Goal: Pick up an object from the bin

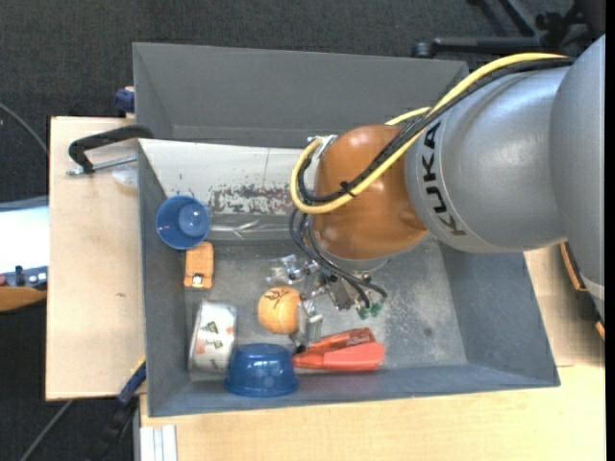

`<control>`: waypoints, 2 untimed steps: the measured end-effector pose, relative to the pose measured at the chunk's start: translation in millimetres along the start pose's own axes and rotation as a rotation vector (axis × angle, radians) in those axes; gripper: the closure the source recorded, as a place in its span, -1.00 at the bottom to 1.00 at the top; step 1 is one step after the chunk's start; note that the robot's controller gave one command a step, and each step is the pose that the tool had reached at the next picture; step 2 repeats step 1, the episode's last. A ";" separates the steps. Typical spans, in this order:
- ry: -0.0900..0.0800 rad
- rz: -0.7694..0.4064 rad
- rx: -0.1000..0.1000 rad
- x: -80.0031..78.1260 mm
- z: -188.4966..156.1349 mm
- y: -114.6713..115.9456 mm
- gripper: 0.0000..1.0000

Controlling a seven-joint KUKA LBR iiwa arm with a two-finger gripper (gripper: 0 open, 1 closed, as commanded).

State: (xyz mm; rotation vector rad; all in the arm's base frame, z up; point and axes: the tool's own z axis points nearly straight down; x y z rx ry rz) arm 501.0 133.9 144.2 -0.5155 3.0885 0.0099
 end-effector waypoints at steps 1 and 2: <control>-0.005 0.000 0.000 -1.1 -17.4 0.2 1.00; -0.005 0.000 0.000 -1.1 -17.4 0.2 1.00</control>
Offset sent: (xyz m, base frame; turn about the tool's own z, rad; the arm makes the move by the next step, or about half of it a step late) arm 0.0000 0.0000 0.0247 0.0000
